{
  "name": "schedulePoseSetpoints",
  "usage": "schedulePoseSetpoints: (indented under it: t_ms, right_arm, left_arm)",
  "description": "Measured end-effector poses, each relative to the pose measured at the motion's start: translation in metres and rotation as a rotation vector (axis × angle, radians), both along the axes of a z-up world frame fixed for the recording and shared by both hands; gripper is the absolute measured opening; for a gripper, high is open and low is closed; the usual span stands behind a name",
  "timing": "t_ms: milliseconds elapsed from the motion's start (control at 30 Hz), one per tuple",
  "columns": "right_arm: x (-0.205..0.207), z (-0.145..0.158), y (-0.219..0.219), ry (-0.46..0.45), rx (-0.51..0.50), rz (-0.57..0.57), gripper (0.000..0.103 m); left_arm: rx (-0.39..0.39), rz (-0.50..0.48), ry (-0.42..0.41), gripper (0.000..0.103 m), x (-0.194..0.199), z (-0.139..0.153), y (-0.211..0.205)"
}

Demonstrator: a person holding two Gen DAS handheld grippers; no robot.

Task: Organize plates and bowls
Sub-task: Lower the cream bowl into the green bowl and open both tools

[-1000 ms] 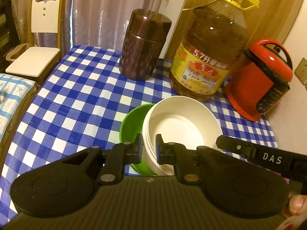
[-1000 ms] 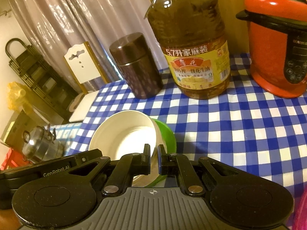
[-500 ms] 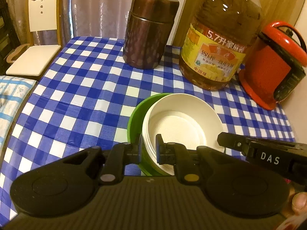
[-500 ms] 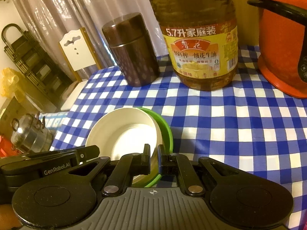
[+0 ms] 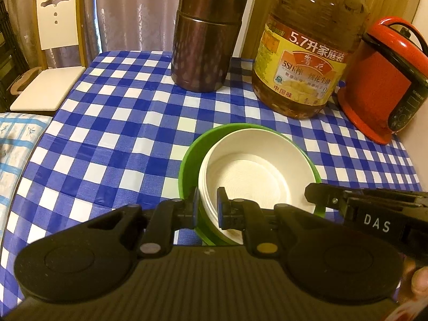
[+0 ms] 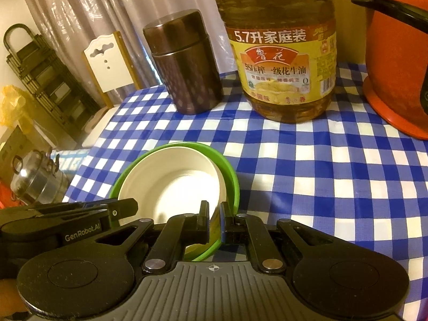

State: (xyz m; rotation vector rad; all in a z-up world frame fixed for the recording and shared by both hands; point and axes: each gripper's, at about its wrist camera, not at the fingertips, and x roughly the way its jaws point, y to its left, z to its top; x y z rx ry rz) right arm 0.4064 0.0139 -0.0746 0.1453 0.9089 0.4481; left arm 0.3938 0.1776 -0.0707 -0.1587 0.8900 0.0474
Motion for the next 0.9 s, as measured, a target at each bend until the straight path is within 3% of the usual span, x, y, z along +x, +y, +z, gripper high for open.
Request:
schedulePoseSetpoints:
  t_ms: [200, 367, 433, 667, 900]
  right_arm:
    - [0.002, -0.003, 0.0, -0.004, 0.009, 0.013, 0.008]
    - [0.0, 0.0, -0.002, -0.029, 0.012, 0.018, 0.01]
    - [-0.002, 0.002, -0.006, -0.033, 0.025, 0.012, 0.011]
    - [-0.016, 0.013, -0.021, -0.046, 0.053, -0.008, 0.021]
    - [-0.052, 0.031, -0.042, -0.029, 0.106, -0.04, 0.025]
  left_arm:
    - [0.003, 0.007, -0.011, 0.013, 0.001, -0.001, 0.0]
    - [0.01, -0.015, -0.045, 0.029, -0.002, 0.001, -0.004]
    - [0.007, -0.013, -0.062, 0.031, -0.004, 0.004, -0.004]
    - [-0.028, 0.036, -0.102, 0.031, -0.026, 0.017, 0.004]
    - [-0.088, 0.088, -0.13, 0.031, -0.076, 0.034, 0.01]
